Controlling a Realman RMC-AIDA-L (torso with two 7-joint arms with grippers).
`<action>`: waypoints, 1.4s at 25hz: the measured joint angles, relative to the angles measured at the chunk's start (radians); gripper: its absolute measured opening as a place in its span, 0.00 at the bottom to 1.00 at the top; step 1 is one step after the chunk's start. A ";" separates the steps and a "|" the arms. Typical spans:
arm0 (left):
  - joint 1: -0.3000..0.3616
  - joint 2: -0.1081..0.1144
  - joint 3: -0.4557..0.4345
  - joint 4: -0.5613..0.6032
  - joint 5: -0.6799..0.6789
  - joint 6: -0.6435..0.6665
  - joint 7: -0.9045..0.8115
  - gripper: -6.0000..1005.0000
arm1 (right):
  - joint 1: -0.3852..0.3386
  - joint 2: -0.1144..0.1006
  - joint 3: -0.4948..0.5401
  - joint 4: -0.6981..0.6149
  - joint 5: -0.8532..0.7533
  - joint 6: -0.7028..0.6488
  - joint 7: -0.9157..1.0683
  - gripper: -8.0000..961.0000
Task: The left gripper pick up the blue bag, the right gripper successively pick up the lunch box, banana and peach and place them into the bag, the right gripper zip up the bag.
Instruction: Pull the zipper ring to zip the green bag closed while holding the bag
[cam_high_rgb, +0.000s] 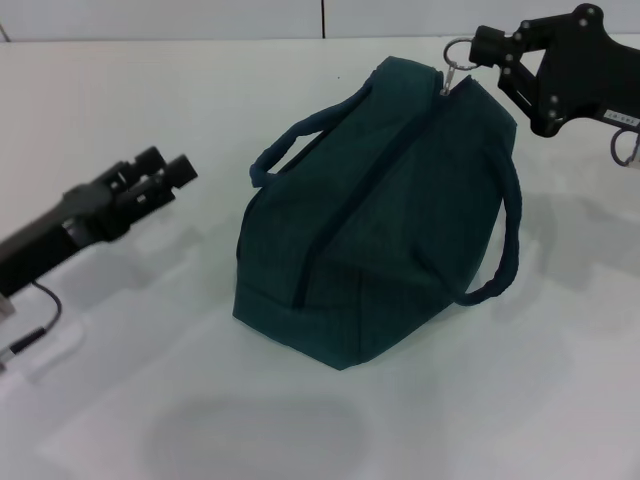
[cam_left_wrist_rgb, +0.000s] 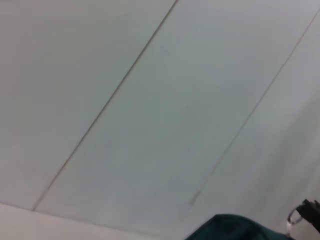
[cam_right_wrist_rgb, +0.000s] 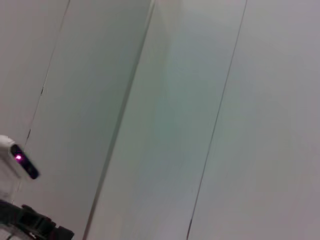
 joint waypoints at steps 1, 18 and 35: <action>0.000 0.000 0.000 0.000 0.000 0.000 0.000 0.66 | -0.001 0.000 0.000 0.000 0.004 -0.002 0.000 0.02; -0.310 0.007 0.106 0.664 0.449 0.122 -0.797 0.89 | -0.009 0.001 -0.004 0.024 0.047 -0.054 0.000 0.02; -0.249 -0.064 0.412 1.027 0.664 -0.034 -1.069 0.84 | -0.025 0.000 -0.005 0.039 0.074 -0.108 -0.004 0.02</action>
